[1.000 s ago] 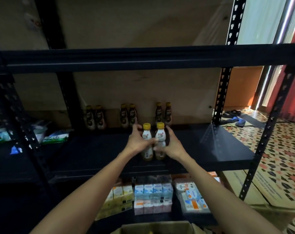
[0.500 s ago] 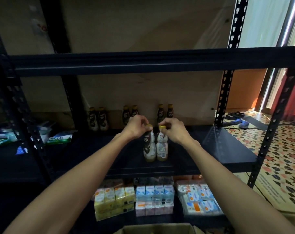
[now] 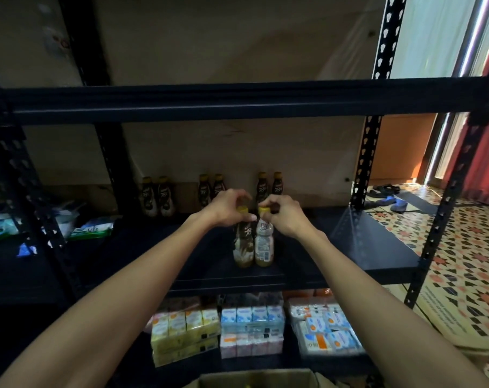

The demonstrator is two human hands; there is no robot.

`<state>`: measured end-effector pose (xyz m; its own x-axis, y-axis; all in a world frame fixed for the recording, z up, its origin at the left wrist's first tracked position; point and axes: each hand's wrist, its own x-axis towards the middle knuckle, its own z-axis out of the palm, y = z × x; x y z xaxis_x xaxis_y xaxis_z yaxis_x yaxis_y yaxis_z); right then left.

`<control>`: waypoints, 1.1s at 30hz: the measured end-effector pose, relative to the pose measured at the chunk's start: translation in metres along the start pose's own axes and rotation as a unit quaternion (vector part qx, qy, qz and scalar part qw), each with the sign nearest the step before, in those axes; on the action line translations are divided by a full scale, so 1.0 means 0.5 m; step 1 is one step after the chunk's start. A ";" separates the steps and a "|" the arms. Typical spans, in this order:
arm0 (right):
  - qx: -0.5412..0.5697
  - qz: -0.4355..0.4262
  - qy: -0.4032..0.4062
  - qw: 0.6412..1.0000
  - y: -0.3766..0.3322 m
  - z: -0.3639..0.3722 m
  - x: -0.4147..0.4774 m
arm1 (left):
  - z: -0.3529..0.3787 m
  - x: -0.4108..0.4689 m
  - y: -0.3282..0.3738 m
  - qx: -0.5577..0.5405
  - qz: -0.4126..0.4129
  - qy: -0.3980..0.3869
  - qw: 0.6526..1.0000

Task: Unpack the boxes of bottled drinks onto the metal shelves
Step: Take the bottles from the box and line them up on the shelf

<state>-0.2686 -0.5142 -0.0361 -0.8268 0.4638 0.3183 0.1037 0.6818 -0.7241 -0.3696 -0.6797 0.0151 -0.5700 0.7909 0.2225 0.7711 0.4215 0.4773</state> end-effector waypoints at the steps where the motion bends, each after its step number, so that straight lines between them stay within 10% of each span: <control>1: 0.003 0.001 0.000 1.000 -0.001 0.000 -0.001 | -0.003 0.002 -0.002 0.006 0.000 -0.028 1.000; 33: -0.057 -0.004 -0.012 0.998 -0.040 -0.009 -0.034 | 0.042 -0.014 -0.018 0.024 -0.066 0.020 0.997</control>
<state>-0.2544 -0.5330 -0.0245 -0.8407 0.4451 0.3083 0.1579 0.7463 -0.6466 -0.3664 -0.6798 -0.0086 -0.6773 0.7093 0.1955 0.7012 0.5419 0.4632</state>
